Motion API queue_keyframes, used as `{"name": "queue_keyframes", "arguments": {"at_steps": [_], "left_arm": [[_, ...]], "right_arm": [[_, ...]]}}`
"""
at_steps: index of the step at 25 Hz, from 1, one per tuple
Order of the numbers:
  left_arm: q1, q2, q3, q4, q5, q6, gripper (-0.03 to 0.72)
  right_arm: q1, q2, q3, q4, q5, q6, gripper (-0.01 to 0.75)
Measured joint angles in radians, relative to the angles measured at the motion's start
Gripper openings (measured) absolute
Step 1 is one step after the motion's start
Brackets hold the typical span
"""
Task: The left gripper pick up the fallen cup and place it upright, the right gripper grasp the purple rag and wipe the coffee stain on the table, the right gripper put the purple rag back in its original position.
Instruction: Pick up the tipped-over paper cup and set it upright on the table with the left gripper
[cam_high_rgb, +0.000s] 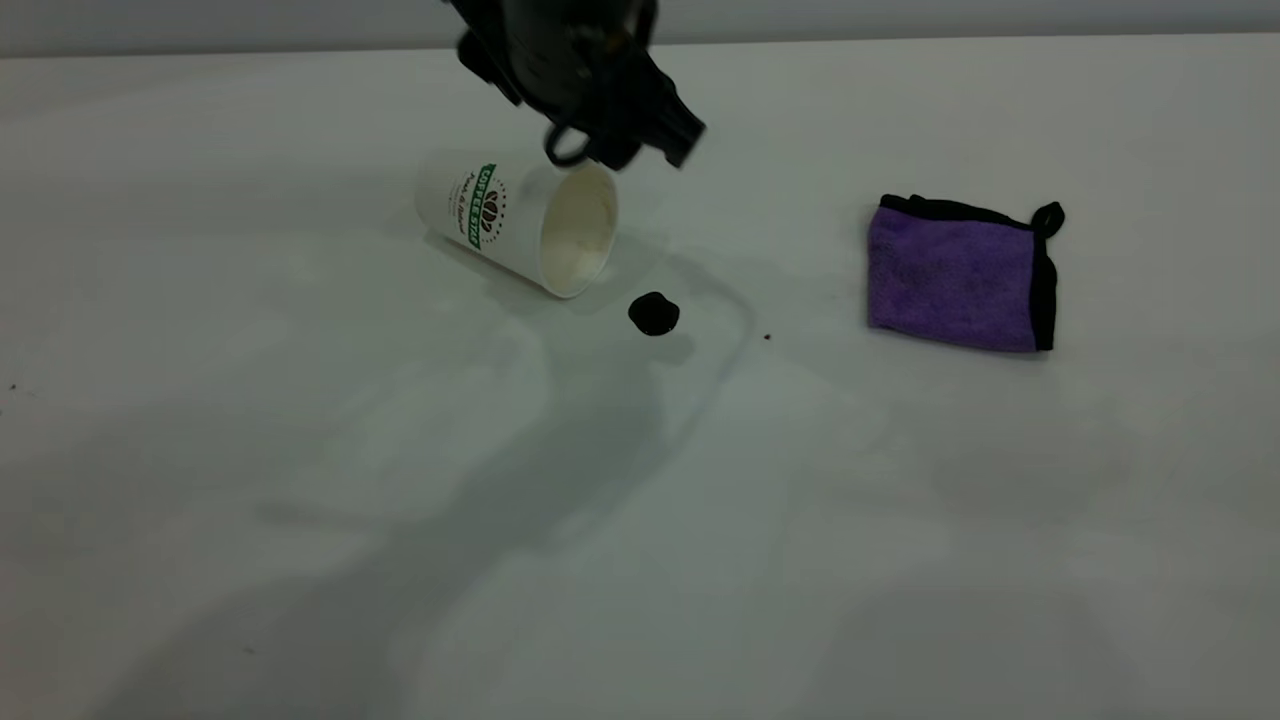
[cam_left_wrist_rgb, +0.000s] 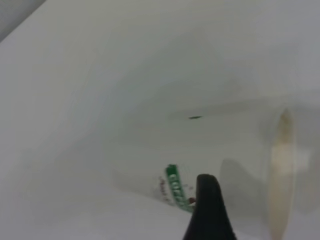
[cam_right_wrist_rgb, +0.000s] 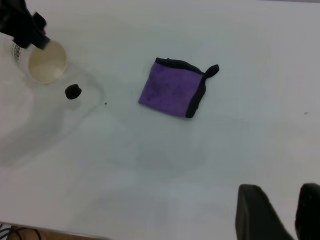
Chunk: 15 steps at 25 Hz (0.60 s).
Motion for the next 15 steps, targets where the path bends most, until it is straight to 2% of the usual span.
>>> {"name": "queue_keyframes", "arguments": {"at_steps": [15], "left_arm": [[-0.011, 0.106, -0.011, 0.182, 0.052, -0.19, 0.591]], "right_arm": [[0.0, 0.0, 0.0, 0.0, 0.0, 0.0, 0.239]]}}
